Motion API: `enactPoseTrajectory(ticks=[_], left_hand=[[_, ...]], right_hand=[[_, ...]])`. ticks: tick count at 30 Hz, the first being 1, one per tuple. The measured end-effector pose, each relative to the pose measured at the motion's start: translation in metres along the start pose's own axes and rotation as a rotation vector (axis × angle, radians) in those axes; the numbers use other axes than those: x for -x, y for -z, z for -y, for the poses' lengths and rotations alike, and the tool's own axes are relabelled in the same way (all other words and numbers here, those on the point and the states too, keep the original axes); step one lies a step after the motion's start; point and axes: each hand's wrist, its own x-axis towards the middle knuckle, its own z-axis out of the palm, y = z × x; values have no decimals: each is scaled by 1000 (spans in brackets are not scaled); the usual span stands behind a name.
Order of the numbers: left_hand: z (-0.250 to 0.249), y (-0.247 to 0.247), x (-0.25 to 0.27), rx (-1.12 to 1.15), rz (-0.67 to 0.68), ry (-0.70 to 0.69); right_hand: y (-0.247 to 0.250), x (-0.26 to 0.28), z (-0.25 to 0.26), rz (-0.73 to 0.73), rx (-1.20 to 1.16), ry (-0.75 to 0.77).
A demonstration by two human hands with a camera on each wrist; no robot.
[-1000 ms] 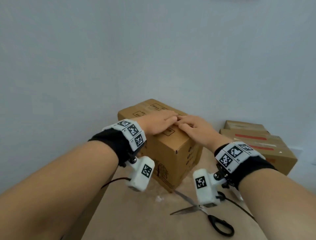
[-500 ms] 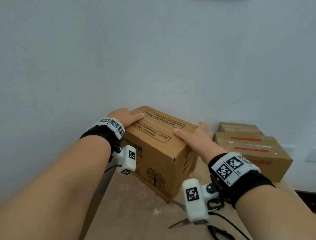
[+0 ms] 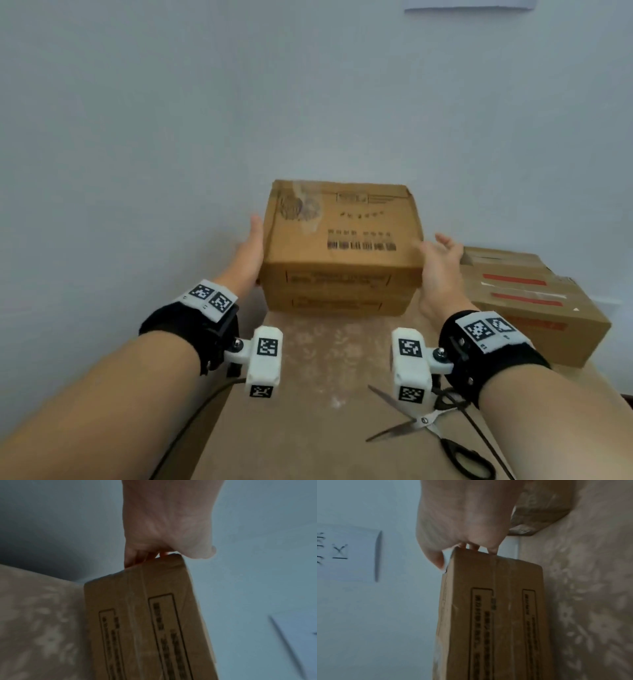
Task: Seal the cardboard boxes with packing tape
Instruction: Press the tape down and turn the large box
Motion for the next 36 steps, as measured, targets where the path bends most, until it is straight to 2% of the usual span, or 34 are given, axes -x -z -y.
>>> enactPoseTrajectory(ticks=[2, 5, 9, 12, 14, 16, 18, 21, 23, 25, 28, 31, 34, 36], left_hand=[[25, 1, 11, -19, 47, 125], [34, 3, 15, -64, 82, 172], [18, -3, 8, 87, 53, 237], [23, -7, 2, 161, 49, 162], [25, -6, 0, 223, -32, 67], [23, -4, 0, 307, -71, 1], [19, -3, 2, 312, -16, 10], [20, 0, 2, 266, 42, 56], [21, 4, -5, 344, 77, 100], [17, 6, -4, 287, 120, 123], [16, 5, -7, 219, 90, 120], [17, 3, -8, 277, 40, 77], [10, 2, -12, 314, -9, -24], [3, -3, -12, 131, -111, -178]], right_hand=[[3, 5, -15, 90, 189, -88], [2, 7, -12, 166, 395, -141], [4, 5, 4, 223, 364, -250], [6, 0, -3, 216, 366, -195], [10, -6, -7, 181, 308, -103], [17, -11, -7, 205, 268, -35], [22, -13, -6, 245, 335, 7], [22, -14, -4, 211, 381, 35], [19, -12, 0, 200, 305, 23], [12, -9, 6, 198, 193, 38], [1, -2, 13, 154, 38, 76], [-7, 4, 26, 175, -13, 123], [-11, -1, 37, 168, 52, 144], [-13, -6, 37, 102, 135, 152]])
